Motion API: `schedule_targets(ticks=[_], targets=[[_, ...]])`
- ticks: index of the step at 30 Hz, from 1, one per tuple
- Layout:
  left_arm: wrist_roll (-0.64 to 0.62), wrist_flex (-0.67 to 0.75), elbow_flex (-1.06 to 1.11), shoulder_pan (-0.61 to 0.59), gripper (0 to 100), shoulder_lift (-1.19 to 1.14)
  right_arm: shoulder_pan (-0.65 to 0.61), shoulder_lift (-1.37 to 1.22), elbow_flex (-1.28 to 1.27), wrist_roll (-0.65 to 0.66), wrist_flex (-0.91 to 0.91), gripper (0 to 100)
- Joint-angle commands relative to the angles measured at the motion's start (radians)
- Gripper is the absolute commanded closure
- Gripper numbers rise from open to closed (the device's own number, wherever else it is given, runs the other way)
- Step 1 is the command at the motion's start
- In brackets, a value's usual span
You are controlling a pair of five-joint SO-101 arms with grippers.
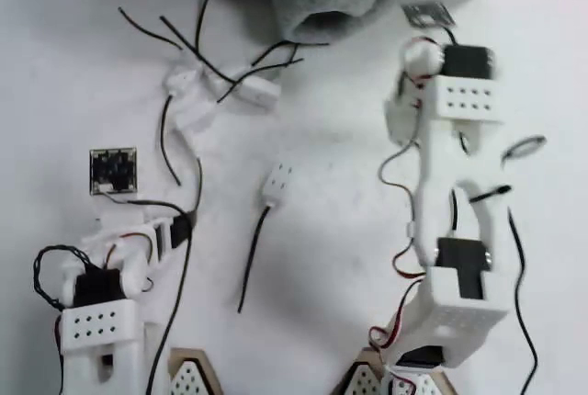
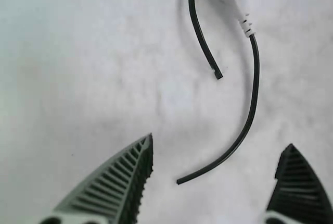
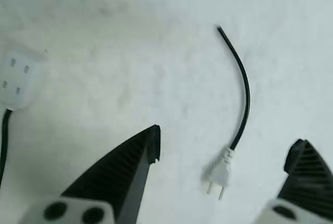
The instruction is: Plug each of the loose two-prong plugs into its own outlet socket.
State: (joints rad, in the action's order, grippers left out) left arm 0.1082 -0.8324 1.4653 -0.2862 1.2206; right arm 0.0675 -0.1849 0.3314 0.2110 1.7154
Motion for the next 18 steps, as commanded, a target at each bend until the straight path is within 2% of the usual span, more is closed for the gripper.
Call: schedule_targets(ticks=[1, 3, 8, 14, 18], targets=[[-0.005, 0.02, -0.006, 0.012, 63, 0.013, 0.104, 0.091, -0.167, 0.029, 0.005, 62.9], [-0.005, 0.02, -0.006, 0.012, 63, 0.013, 0.14, 0.102, -0.25, 0.043, 0.004, 63.0], [-0.005, 0.02, -0.005, 0.012, 63, 0.013, 0.199, 0.099, -0.436, 0.189, 0.004, 66.0], [-0.005, 0.02, -0.003, 0.012, 63, 0.013, 0.298, 0.099, -0.514, 0.19, -0.065, 82.0], [-0.005, 0.02, -0.003, 0.012, 63, 0.013, 0.369, 0.099, -0.582, 0.19, -0.173, 84.4]])
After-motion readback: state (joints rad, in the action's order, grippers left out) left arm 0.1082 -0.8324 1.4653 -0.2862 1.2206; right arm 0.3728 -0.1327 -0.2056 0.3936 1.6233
